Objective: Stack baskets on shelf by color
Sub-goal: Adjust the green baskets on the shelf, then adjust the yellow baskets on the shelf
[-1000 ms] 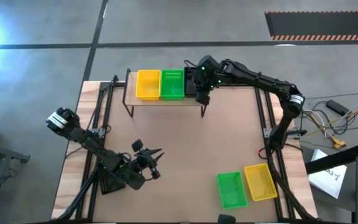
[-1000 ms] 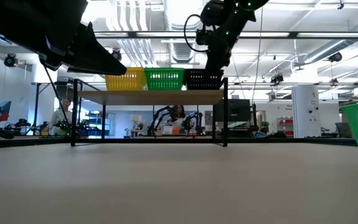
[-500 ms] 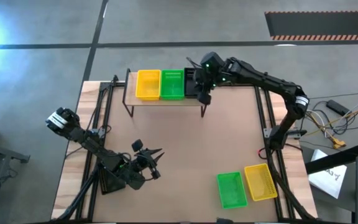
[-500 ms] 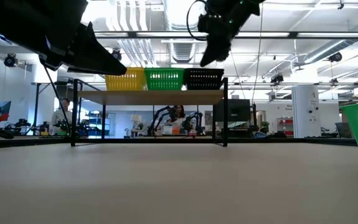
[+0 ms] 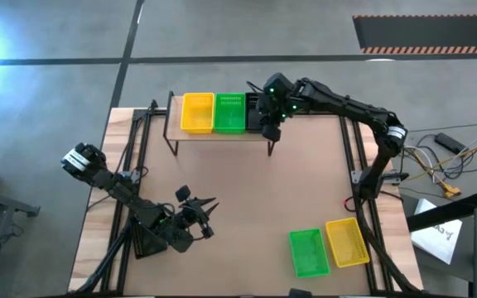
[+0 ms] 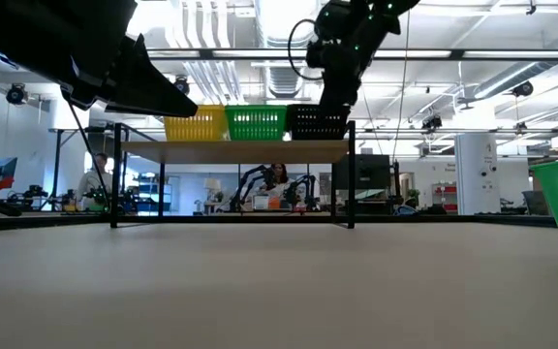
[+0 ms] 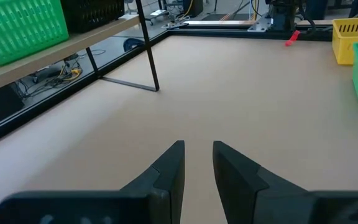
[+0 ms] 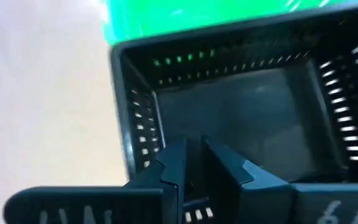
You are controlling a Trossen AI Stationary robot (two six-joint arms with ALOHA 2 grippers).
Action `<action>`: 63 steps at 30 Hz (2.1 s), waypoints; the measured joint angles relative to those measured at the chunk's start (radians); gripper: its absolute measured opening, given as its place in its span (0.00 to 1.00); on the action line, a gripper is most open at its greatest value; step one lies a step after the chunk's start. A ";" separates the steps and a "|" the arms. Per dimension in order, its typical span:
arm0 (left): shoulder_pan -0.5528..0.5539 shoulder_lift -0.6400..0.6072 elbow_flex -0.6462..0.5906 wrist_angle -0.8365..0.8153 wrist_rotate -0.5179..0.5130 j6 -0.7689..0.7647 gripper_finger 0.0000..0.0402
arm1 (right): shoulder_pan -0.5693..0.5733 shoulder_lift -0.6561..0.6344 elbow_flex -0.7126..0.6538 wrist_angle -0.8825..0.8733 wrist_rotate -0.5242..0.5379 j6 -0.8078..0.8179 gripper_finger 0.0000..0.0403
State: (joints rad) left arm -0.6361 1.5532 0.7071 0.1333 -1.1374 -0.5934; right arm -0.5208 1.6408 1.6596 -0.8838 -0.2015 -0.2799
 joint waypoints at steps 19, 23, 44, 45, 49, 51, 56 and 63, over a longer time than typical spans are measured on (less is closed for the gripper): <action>0.004 0.000 0.000 0.000 0.000 0.003 0.17 | 0.078 0.082 0.029 0.425 0.015 0.079 0.11; 0.004 0.000 0.000 -0.001 -0.001 0.005 0.17 | 0.078 0.176 0.101 0.426 0.015 0.079 0.11; 0.004 0.000 0.000 -0.001 -0.001 0.003 0.17 | 0.103 0.427 0.462 0.291 0.018 0.046 0.11; 0.004 0.000 0.000 -0.001 -0.001 0.004 0.17 | 0.104 0.408 0.462 0.267 0.018 0.031 0.11; 0.004 0.000 0.000 -0.001 -0.001 0.003 0.17 | 0.108 0.306 0.452 0.112 0.019 -0.036 0.11; 0.004 0.000 0.000 -0.001 -0.001 0.003 0.17 | 0.109 0.237 0.417 0.027 0.019 -0.063 0.11; 0.004 -0.009 0.000 0.010 -0.038 -0.002 0.17 | 0.109 0.008 0.190 -0.025 0.032 -0.070 0.11; 0.069 -0.188 0.072 0.008 -0.062 0.215 0.14 | 0.177 -0.386 -0.356 0.200 0.123 0.083 0.11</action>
State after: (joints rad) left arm -0.5667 1.3654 0.7787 0.1416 -1.1991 -0.3786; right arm -0.3442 1.2544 1.3040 -0.6843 -0.0789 -0.1974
